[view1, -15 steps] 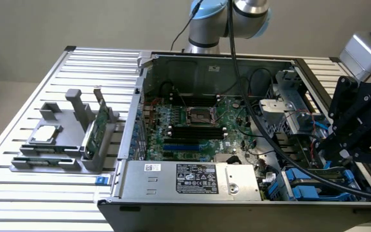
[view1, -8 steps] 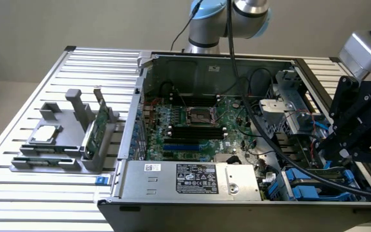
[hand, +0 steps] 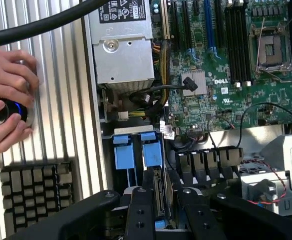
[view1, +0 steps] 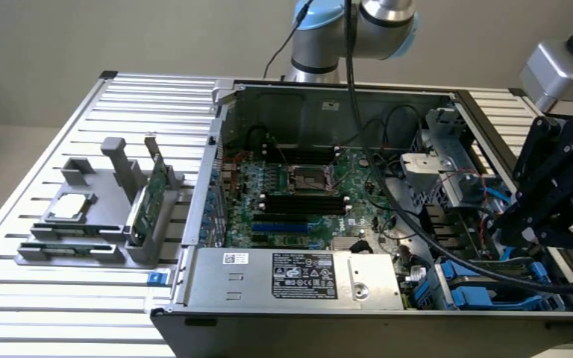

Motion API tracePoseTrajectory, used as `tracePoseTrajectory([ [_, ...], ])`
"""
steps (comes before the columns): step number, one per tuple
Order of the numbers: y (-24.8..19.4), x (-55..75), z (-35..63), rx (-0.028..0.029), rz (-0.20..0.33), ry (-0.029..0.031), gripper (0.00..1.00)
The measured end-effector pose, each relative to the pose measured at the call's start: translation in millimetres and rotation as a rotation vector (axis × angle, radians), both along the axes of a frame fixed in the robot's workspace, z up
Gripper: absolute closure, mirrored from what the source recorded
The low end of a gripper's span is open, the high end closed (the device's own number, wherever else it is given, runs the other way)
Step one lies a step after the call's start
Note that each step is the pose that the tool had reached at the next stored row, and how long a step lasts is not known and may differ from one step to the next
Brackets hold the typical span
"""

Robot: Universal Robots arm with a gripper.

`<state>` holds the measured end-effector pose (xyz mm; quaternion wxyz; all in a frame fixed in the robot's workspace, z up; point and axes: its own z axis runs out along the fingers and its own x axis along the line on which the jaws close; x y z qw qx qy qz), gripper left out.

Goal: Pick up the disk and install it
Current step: 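Insert the first disk wire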

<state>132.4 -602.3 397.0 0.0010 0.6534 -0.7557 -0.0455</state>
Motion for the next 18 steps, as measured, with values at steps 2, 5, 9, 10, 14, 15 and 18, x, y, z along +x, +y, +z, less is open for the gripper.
tracePoseTrajectory([
  [2, 0.0, 0.0, 0.0, 0.0000, -0.030, 0.0000, 0.75],
  [5, 0.0, 0.0, 0.0, 0.0000, -0.077, 0.0000, 0.75],
  [9, 0.0, 0.0, 0.0, 0.0000, -0.138, 0.0000, 0.75],
  [10, 0.0, 0.0, 0.0, 0.0000, -0.153, 0.0000, 0.75],
  [14, 0.0, 0.0, 0.0, 0.0000, -0.214, 0.0000, 0.75],
  [15, 0.0, 0.0, 0.0, -0.0001, -0.228, 0.0000, 0.75],
  [18, 0.0, 0.0, 0.0, 0.0000, -0.274, 0.0000, 0.75],
])
